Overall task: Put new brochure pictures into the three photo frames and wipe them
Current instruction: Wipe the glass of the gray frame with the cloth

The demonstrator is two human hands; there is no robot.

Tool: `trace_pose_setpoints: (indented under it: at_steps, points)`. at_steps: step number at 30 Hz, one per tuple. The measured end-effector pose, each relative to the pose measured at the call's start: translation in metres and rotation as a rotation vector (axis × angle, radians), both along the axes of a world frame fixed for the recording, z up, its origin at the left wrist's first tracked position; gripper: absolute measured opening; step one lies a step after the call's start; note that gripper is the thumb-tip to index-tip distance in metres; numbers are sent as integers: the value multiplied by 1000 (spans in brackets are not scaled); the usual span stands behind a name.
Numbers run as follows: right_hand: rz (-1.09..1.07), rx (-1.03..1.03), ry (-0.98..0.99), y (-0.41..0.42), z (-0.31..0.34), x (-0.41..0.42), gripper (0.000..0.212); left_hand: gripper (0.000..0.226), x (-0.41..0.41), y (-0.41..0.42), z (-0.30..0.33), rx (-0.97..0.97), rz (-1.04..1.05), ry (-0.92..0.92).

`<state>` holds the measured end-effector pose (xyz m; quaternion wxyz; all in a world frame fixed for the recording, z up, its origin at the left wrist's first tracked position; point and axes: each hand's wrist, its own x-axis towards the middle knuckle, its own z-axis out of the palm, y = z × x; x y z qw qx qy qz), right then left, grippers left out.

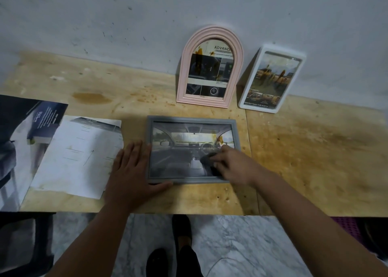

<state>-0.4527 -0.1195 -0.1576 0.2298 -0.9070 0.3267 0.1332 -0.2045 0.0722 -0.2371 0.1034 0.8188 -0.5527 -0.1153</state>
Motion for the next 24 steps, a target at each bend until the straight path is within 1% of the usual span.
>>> trace_pose_setpoints:
  at_steps: [1, 2, 4, 6, 8, 10, 14, 15, 17, 19, 20, 21, 22, 24]
  points:
    - [-45, 40, -21, -15, 6, 5, 35, 127, 0, 0, 0, 0, 1, -2]
    - [-111, 9, -66, -31, 9, 11, 35, 127, 0, 0, 1, 1, 0, -3]
    - [-232, -145, -131, -54, 2, 22, 37, 127, 0, 0, 1, -1, -3, -7]
    - [-267, -241, -72, -55, -15, 31, 37, 127, 0, 0, 2, -1, -5, -12]
    - [-258, -244, 4, -44, -28, 32, 36, 127, 0, 0, 2, -4, -5, -9]
    - [-254, -238, -1, -37, -29, 26, 36, 127, 0, -1, 2, -9, 0, -1]
    - [-131, -201, 37, -17, -19, 5, 35, 127, 0, 1, 2, -5, 4, -3]
    - [-86, -162, 49, -11, -16, -1, 34, 127, 0, 1, 3, -3, 5, 0]
    - [-11, -18, 60, -7, -7, -11, 31, 127, 0, 1, 3, 2, 3, 5]
    - [-57, 111, 14, -20, 6, -11, 30, 127, 0, 0, 3, 1, 4, 5]
    - [-133, 121, -41, -32, 11, -7, 31, 127, 0, 0, 3, 3, 4, 5]
    - [-233, 73, -104, -45, 15, -3, 31, 127, 0, 1, 3, 4, 4, 5]
    - [-312, -21, -165, -57, 15, 1, 32, 127, 0, 1, 3, 2, 6, 6]
    - [-378, -231, -200, -66, 6, 8, 36, 127, 0, 1, 3, -2, 6, 7]
